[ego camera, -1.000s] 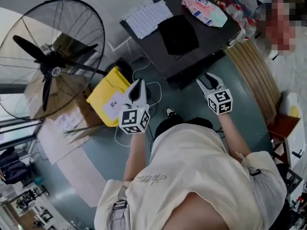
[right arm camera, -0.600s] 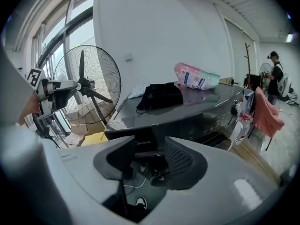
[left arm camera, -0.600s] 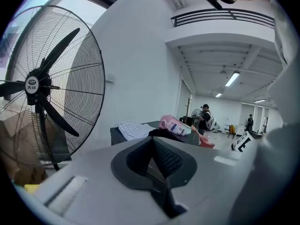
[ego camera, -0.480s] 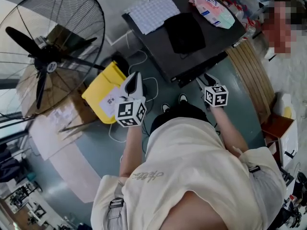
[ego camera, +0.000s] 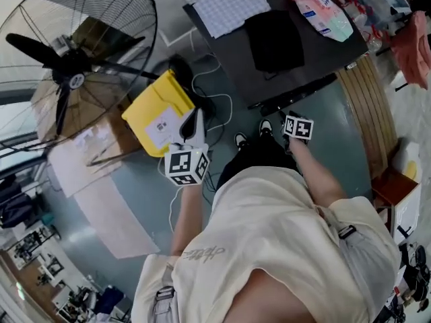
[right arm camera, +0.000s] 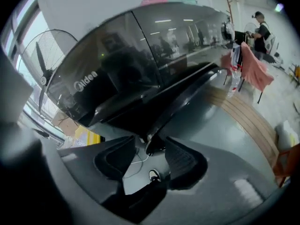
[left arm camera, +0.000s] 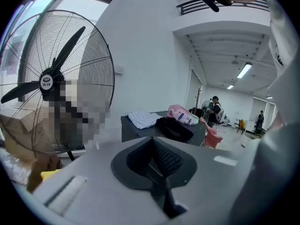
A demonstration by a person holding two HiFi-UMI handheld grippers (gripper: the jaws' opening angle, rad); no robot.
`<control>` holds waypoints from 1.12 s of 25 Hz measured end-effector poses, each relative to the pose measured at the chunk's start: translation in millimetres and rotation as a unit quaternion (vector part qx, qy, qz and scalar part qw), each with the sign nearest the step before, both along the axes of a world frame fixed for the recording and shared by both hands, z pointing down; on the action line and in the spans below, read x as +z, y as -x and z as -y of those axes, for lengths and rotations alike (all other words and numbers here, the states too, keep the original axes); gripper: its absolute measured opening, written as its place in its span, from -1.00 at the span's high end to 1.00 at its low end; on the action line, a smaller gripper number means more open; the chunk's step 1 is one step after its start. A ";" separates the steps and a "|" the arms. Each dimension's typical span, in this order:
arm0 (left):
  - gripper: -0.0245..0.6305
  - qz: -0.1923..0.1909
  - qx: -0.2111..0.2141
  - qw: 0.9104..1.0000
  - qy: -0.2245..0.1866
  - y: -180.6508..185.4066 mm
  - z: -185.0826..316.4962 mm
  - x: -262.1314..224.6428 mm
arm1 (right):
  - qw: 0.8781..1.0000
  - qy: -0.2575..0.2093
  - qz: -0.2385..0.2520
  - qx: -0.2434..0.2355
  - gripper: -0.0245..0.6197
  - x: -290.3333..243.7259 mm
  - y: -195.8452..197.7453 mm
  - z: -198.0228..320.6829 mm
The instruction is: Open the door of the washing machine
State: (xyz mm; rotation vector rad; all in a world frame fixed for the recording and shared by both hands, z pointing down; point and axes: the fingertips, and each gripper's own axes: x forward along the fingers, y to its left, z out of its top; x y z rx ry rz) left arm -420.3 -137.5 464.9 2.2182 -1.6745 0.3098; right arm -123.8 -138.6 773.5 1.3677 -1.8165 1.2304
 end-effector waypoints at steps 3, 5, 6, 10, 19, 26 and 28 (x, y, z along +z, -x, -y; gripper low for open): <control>0.87 0.012 -0.006 1.000 0.015 -0.3 -5.6 6.9 | 0.998 0.030 0.026 0.039 0.27 28.0 4.3 -1.9; 0.87 0.016 -0.018 0.999 0.023 3.6 -10.2 9.8 | 0.997 0.050 0.028 0.045 0.26 43.9 11.5 -6.8; 0.87 0.017 -0.025 0.999 0.026 6.3 -12.1 11.0 | 0.997 0.059 0.023 0.038 0.26 51.0 16.3 -9.5; 0.87 0.011 -0.042 0.998 0.039 10.2 -16.9 14.9 | 0.997 0.075 -0.006 0.004 0.25 70.7 31.9 -9.3; 0.87 0.011 -0.052 0.997 0.056 9.1 -28.0 25.3 | 0.995 0.098 -0.022 0.020 0.26 89.0 36.9 6.2; 0.87 0.011 -0.074 0.995 0.066 25.4 -37.4 24.2 | 0.991 0.114 -0.053 0.051 0.36 84.5 33.5 5.7; 0.87 0.015 -0.074 0.995 0.068 27.6 -39.3 23.8 | 0.988 0.125 -0.049 0.083 0.37 87.0 35.1 5.5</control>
